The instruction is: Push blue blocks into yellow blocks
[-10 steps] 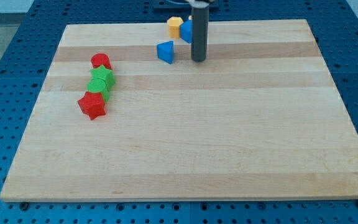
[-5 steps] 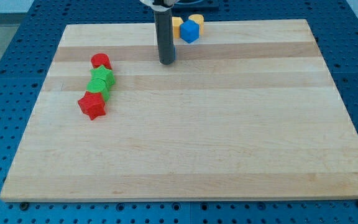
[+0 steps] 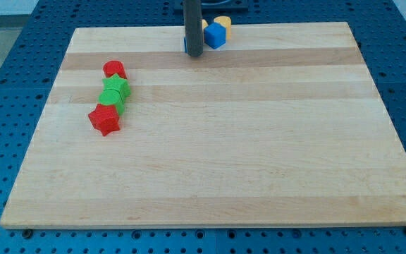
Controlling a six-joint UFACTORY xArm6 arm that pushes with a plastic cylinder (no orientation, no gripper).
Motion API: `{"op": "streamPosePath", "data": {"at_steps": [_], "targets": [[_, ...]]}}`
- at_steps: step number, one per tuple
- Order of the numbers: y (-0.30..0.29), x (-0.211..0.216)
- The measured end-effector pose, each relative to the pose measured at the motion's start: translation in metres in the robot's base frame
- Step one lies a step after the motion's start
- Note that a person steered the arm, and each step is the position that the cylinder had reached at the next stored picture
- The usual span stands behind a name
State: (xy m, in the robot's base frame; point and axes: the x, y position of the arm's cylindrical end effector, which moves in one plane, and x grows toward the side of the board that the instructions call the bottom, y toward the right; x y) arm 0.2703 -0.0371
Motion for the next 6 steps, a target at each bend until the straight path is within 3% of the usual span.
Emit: {"op": "streamPosePath", "data": {"at_steps": [3,4,6], "targets": [[-0.082,-0.003],[-0.079,-0.024],[-0.043,-0.023]]}}
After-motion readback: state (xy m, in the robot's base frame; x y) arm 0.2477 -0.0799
